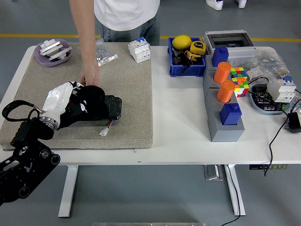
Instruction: Pick the rag up,wipe the panel,place it on the desk
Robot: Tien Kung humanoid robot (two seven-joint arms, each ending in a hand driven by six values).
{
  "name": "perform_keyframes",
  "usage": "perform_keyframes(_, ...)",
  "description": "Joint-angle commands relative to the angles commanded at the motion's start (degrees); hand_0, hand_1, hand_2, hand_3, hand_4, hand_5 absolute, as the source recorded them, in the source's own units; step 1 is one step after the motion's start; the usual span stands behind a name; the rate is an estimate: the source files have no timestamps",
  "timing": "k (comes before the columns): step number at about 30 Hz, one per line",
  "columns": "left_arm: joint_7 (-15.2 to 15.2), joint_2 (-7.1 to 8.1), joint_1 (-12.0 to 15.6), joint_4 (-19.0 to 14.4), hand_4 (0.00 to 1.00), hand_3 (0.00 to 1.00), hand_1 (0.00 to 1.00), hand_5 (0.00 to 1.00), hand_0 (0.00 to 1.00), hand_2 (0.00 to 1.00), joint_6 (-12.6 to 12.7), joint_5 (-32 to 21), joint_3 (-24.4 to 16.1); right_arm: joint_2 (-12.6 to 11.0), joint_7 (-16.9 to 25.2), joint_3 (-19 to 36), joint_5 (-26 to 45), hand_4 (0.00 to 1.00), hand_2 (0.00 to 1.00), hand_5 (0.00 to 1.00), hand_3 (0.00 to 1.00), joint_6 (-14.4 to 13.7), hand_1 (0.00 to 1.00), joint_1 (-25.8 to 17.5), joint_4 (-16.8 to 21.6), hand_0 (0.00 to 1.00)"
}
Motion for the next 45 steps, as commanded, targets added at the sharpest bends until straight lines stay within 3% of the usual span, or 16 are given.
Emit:
perform_keyframes(11, 0.69, 2.28, 2.18, 1.63, 0.297, 0.541, 0.474, 0.002, 0.245, 0.581, 0.05, 1.52, -5.68, -0.13, -0.02, 0.16, 0.06, 0.998, 0.71, 0.52, 0.675, 0.01, 0.69, -0.02, -0.08, 0.767)
perform_keyframes(23, 0.84, 2.58, 2.87, 3.35, 0.288, 0.537, 0.469, 0.002, 0.245, 0.579, 1.04, 1.6, -7.31, -0.22, -0.01, 0.37, -0.01, 0.998, 0.711, 0.521, 0.675, -0.01, 0.69, 0.07, -0.06, 0.768)
perform_keyframes(29, 0.55, 2.02, 2.36, 0.87, 0.279, 0.534, 0.465, 0.002, 0.244, 0.578, 1.67, 1.0, -5.22, -0.17, -0.03, 0.22, 0.04, 0.998, 0.71, 0.521, 0.675, 0.03, 0.69, 0.04, -0.07, 0.768)
perform_keyframes(34, 0.36, 0.66, 0.43, -0.77, 0.279, 0.534, 0.465, 0.002, 0.244, 0.578, 2.1, 0.09, -2.05, -0.23, -0.04, 0.0, 0.16, 0.998, 0.71, 0.521, 0.675, 0.04, 0.69, 0.07, -0.08, 0.768)
perform_keyframes(45, 0.45, -2.02, -4.33, -0.02, 0.27, 0.533, 0.463, 0.002, 0.241, 0.577, 2.11, -2.69, 9.58, -0.35, -0.01, -0.23, 0.2, 0.998, 0.71, 0.521, 0.675, 0.02, 0.69, 0.37, -0.04, 0.768)
